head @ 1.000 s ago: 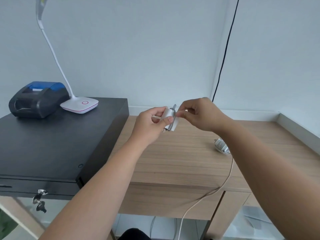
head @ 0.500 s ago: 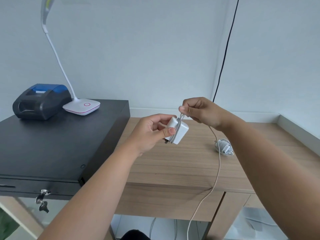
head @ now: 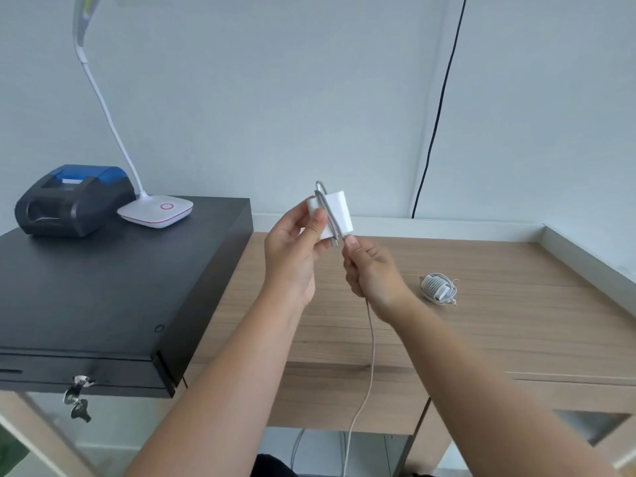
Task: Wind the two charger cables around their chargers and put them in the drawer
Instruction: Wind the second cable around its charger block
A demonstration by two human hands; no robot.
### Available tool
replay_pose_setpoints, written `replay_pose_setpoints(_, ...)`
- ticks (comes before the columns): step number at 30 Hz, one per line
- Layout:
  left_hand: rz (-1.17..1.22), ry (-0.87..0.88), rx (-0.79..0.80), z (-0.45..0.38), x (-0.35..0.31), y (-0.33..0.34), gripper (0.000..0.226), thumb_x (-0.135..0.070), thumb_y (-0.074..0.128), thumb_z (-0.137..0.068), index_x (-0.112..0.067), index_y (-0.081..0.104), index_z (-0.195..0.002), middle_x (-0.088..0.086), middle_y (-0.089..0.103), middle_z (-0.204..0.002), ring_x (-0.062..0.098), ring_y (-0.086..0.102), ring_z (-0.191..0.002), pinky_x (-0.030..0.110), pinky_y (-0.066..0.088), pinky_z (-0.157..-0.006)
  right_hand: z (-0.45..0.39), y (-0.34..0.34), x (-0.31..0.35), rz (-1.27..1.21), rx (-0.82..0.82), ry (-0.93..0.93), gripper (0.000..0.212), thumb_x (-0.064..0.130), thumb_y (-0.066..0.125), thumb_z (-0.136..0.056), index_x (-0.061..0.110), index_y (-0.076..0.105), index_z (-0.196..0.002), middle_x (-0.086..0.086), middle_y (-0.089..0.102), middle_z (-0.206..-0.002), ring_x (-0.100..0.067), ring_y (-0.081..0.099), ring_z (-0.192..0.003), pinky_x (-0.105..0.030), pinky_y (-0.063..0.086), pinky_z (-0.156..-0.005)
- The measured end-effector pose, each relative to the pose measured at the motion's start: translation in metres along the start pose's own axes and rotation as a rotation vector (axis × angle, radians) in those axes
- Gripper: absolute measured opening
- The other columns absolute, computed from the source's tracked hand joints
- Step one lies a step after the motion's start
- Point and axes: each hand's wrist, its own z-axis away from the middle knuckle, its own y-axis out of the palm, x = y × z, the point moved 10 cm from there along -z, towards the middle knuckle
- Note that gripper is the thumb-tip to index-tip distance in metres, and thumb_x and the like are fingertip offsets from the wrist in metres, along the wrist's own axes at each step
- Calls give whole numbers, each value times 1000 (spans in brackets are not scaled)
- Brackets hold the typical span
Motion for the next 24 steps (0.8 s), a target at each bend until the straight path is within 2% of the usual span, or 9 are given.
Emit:
replay_pose_setpoints(2,-3,-16,-68,0,9,-7,30,-13,68,-88,-3,65,-116,11,64,-103,19,64,-85,25,53,-65,8,-1,5,239,-65,-73,39,29,39,-102,20,42,-64,6,32,-54,-6,28,-44,-20,26,-44)
replay_pose_setpoints(5,-73,8,-125,1,16,-17,28,-13,68,-89,-3,66,-115,6,67,-99,19,64,-87,31,52,-69,14,1,12,573,-65,-98,37,30,41,-101,12,47,-70,6,41,-55,-7,36,-48,-25,31,-50)
replay_pose_setpoints(9,-114,17,-176,-5,17,-31,29,-15,69,-89,-5,67,-117,4,68,-100,19,64,-92,37,55,-76,25,9,17,851,14,-110,34,31,39,-100,7,50,-78,-8,57,-66,-30,53,-66,-37,43,-62)
replay_pose_setpoints(11,-168,19,-145,-4,18,-31,29,-16,69,-89,-7,67,-116,3,68,-99,19,65,-90,33,54,-72,28,5,22,956,55,-102,34,33,39,-100,10,53,-80,-4,58,-64,-30,54,-67,-38,45,-63)
replay_pose_setpoints(13,-270,39,-102,-2,16,-31,29,-17,69,-89,-11,67,-117,2,70,-100,16,67,-88,30,55,-71,28,2,32,1065,110,-111,32,32,40,-100,13,58,-82,7,52,-60,-22,52,-63,-33,42,-61)
replay_pose_setpoints(16,-366,43,-12,0,16,-30,37,-22,71,-88,-10,64,-122,5,70,-106,20,70,-95,37,59,-76,26,-2,51,1174,182,-165,31,29,42,-99,14,65,-84,13,54,-63,-11,49,-60,-29,39,-62)
replay_pose_setpoints(20,-656,123,86,2,4,-23,41,-36,73,-82,-23,66,-120,1,72,-107,21,69,-96,43,59,-81,25,6,69,1306,292,-254,28,32,47,-97,18,68,-84,12,53,-62,-15,52,-66,-31,45,-65)
replay_pose_setpoints(22,-762,144,164,5,0,-15,42,-36,74,-81,-23,66,-120,0,71,-108,18,68,-95,41,58,-81,24,7,79,1315,325,-286,22,31,53,-94,19,69,-84,13,53,-60,-13,52,-64,-30,46,-65)
replay_pose_setpoints(24,-877,178,241,10,-6,-5,40,-27,76,-82,-20,66,-120,-2,69,-107,12,67,-92,31,57,-80,20,7,89,1274,346,-315,19,29,59,-91,16,69,-82,13,53,-57,-5,50,-57,-21,42,-60)
